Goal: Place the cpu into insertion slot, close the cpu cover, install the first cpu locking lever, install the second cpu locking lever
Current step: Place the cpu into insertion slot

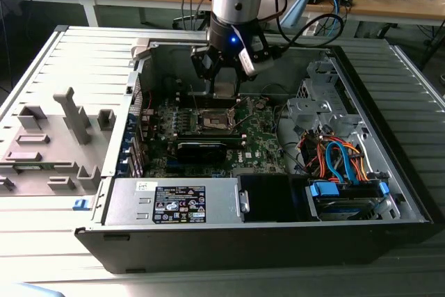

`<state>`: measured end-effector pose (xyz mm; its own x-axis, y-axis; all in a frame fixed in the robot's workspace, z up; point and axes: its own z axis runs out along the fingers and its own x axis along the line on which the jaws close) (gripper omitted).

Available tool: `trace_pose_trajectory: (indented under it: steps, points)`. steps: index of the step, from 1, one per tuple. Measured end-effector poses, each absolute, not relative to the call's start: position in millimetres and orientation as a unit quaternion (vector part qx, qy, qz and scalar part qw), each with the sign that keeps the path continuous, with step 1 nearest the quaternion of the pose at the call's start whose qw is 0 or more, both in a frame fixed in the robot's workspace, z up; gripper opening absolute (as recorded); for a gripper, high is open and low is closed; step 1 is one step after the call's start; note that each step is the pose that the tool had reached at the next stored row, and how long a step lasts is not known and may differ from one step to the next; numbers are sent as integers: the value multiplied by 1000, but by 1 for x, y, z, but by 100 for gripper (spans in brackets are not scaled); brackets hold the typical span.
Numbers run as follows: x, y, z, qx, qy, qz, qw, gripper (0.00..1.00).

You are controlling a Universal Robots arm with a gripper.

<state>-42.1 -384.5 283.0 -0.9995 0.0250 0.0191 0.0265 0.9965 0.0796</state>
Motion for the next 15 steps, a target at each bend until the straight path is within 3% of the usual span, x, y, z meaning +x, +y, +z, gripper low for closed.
trace_pose_trajectory:
  steps: [15]
  points:
    - [-44, -392, 281, -13, -999, -40, 9, 55]
